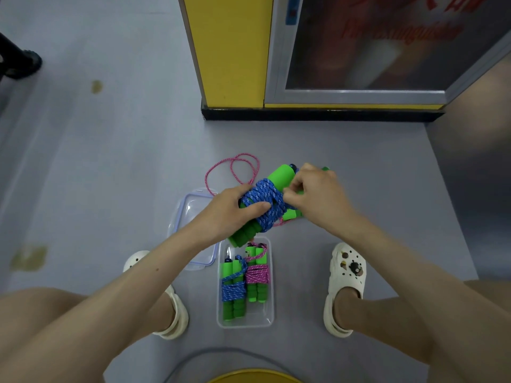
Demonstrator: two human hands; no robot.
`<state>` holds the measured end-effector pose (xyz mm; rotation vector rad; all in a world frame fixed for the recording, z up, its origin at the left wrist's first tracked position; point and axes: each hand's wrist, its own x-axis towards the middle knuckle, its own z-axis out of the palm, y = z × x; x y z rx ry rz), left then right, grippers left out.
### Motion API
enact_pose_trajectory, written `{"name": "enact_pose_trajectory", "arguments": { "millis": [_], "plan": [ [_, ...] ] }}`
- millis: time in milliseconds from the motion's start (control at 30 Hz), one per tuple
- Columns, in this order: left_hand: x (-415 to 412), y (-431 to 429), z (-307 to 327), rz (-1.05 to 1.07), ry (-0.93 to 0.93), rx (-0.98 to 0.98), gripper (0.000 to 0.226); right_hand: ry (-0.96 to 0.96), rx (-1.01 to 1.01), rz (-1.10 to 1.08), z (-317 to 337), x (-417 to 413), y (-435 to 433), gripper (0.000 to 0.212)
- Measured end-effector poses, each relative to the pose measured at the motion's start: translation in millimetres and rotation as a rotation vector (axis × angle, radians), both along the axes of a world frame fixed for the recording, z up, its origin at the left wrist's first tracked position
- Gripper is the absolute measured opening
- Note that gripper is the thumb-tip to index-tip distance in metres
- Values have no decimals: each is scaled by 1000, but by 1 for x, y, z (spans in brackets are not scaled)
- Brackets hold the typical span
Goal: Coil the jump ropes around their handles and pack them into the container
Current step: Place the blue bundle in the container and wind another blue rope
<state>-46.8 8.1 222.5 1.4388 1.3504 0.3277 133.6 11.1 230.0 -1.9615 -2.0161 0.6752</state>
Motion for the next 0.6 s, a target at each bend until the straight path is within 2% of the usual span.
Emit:
{"name": "enact_pose_trajectory", "arguments": {
  "millis": [100, 167, 200, 267, 367, 533, 600],
  "plan": [
    [1, -4, -2, -16, 135, 187, 39, -56, -54, -87, 3, 0, 5, 28],
    [2, -7, -4, -3, 226, 325, 44, 13, -137, -181, 3, 1, 7, 33],
    [3, -8, -4, 41, 204, 335, 42, 80, -187, -236, 3, 0, 9, 33],
    [4, -8, -4, 156, 48, 251, 35, 227, -249, -311, 5, -2, 13, 29],
    [2, -2, -4, 253, -120, 120, 27, 317, -168, -279, 6, -5, 17, 33],
    [0, -3, -3, 204, -43, 198, 37, 332, -67, -226, -2, -9, 14, 24],
    [1, -5, -2, 154, 53, 291, 43, 360, -47, -239, -4, -10, 11, 19]
  ]
}}
